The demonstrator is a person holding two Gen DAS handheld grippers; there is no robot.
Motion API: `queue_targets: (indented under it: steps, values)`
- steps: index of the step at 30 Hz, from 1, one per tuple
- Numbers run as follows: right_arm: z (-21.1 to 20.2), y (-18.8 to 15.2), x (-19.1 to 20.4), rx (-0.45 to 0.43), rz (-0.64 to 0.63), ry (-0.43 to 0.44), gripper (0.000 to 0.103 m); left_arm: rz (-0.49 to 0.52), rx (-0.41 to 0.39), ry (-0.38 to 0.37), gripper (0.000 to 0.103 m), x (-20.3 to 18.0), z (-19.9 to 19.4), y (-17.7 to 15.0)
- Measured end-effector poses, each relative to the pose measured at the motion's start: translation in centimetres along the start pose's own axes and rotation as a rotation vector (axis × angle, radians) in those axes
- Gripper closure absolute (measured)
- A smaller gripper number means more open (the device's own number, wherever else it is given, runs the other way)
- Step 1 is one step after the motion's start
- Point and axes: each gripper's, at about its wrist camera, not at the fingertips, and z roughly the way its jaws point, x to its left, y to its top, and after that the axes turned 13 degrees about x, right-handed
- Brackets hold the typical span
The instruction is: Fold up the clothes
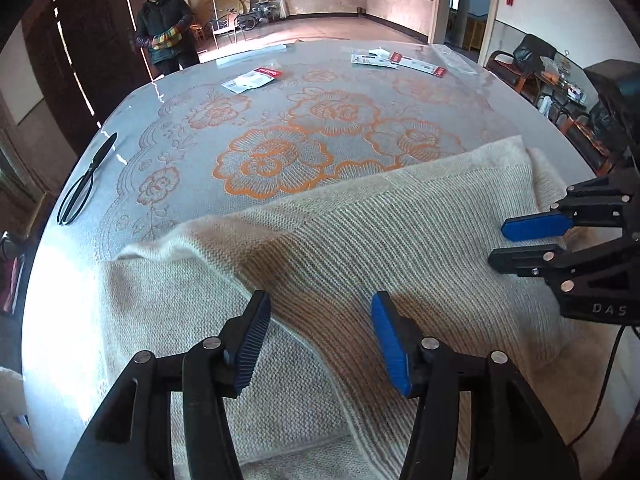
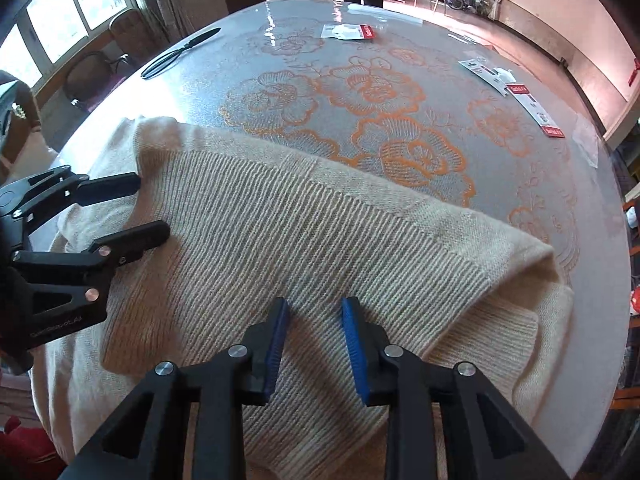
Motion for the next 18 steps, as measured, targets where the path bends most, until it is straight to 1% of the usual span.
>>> queue_targets:
  steps: [2, 4, 6, 7, 8, 10, 11, 12, 13, 16, 18]
  values:
    - [0.1, -0.2, 0.9, -0.003, 0.031, -0.063, 0.073, -0.010, 0.005, -0.014, 0.046, 0.0, -0.3, -0.5]
    - [0.1, -0.4, 1.9, -0.007, 0.074, -0.138, 0.072, -0.001, 0.012, 0.005, 0.046, -0.3, -0.7, -1.0]
    - [0.1, -0.4, 2.0, 0.024, 0.094, -0.158, 0.071, 0.001, 0.007, 0.016, 0.046, -0.4, -1.3, -1.5]
    - [-0.2, -0.5, 1.8, 0.039, 0.118, -0.140, 0.071, -0.004, 0.004, 0.010, 0.046, -0.4, -1.7, -1.8]
    - [-0.8, -0.8, 1.5, 0.035, 0.154, -0.098, 0.071, -0.007, -0.003, 0.003, 0.046, -0.4, -2.0, -2.0]
    - [-2.1, -1.9, 1.1, -0.012, 0.224, -0.003, 0.072, -0.003, -0.018, 0.003, 0.044, -0.5, -2.4, -2.4]
    - [-2.2, -2.3, 1.1, -0.017, 0.245, 0.016, 0.071, 0.004, -0.016, 0.010, 0.042, -0.7, -2.4, -2.6]
    - [-1.6, -2.4, 1.2, 0.007, 0.247, 0.024, 0.070, 0.011, -0.014, 0.017, 0.041, -0.8, -2.3, -2.8]
    - [-0.9, -2.5, 1.4, 0.033, 0.247, 0.031, 0.070, 0.015, -0.012, 0.021, 0.040, -1.0, -2.4, -3.1]
    - [-0.4, -3.5, 1.6, 0.047, 0.249, 0.055, 0.070, 0.014, -0.003, 0.013, 0.040, -0.9, -3.1, -4.4]
    - [-1.4, -4.7, 1.5, 0.022, 0.282, 0.078, 0.069, 0.013, 0.002, 0.008, 0.040, -0.9, -3.7, -5.3]
